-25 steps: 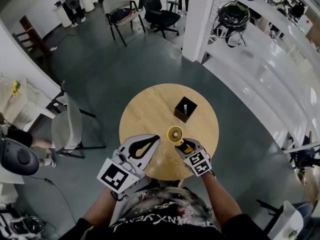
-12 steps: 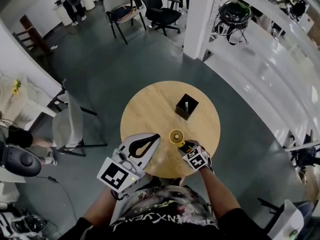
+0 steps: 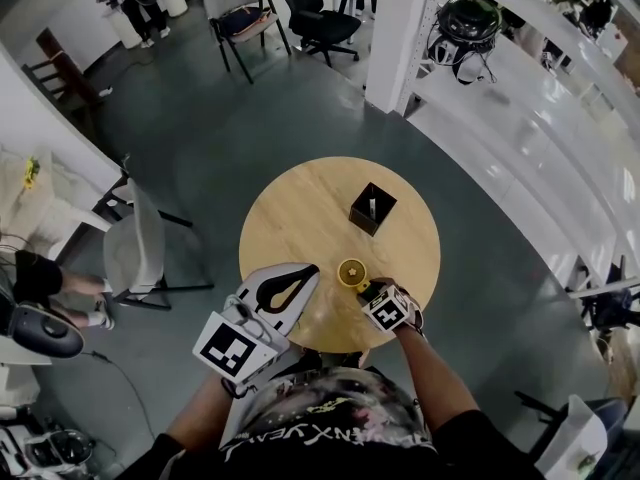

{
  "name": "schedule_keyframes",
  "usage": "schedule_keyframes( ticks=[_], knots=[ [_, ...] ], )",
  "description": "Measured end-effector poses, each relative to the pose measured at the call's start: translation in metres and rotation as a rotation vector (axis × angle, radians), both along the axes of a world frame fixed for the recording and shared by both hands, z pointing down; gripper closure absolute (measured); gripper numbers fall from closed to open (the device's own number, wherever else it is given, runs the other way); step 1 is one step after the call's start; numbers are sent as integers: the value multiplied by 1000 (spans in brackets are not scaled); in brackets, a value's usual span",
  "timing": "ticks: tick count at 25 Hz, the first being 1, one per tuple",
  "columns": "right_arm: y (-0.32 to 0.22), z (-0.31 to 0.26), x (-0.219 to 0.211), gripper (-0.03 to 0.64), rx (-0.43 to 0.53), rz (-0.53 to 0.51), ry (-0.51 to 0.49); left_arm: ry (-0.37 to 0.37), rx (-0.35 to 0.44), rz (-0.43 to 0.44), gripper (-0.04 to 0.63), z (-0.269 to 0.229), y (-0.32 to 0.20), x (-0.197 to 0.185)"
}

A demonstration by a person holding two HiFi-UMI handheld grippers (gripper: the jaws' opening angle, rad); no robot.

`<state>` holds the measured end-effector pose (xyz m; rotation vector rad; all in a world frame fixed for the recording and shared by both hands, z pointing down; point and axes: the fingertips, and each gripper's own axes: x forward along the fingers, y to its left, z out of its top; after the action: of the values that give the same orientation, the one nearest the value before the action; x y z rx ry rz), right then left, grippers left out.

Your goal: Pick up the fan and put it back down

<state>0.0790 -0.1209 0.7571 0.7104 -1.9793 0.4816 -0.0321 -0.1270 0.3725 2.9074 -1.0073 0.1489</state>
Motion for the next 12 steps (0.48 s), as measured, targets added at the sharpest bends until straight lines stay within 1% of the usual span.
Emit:
schedule_keyframes(
  ticks=[2, 4, 12],
  knots=[
    [1, 2, -1, 430, -37, -23, 31, 1, 1, 3, 578, 0, -1, 1],
    [2, 2, -1, 430, -55, -33, 38, -6, 7, 11, 578, 1, 0, 2],
    [3, 2, -1, 430, -46, -37, 45, 11, 23, 14, 578, -2, -4, 4]
  ],
)
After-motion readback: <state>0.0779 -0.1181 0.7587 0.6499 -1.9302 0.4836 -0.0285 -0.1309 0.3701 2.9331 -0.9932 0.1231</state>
